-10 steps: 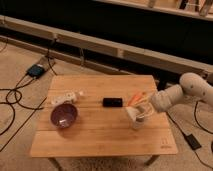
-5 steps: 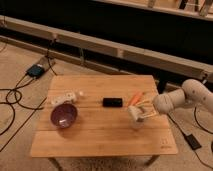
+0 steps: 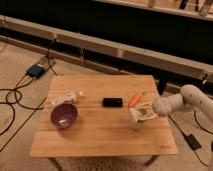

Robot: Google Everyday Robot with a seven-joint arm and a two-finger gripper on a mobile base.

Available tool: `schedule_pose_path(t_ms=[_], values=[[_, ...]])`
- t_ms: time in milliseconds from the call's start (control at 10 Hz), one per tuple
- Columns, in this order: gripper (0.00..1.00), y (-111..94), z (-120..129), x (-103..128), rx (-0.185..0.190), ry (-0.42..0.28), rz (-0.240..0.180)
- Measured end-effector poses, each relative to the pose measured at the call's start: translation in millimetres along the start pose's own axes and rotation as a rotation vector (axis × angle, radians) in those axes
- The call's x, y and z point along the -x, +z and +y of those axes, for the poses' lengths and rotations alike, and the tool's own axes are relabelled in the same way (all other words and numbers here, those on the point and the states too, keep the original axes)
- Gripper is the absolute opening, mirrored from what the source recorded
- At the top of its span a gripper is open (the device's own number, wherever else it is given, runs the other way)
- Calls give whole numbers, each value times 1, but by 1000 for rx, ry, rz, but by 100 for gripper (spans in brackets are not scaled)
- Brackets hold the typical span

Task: Place the white sponge in the ceramic cup

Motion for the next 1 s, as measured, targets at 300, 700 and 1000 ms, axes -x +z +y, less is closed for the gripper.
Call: schedule_pose_path(t_ms=[300, 700, 1000], values=[[38, 0, 0, 5, -4, 8, 4], [80, -1, 4, 0, -2, 7, 25], [80, 4, 4, -4, -6, 2, 45]])
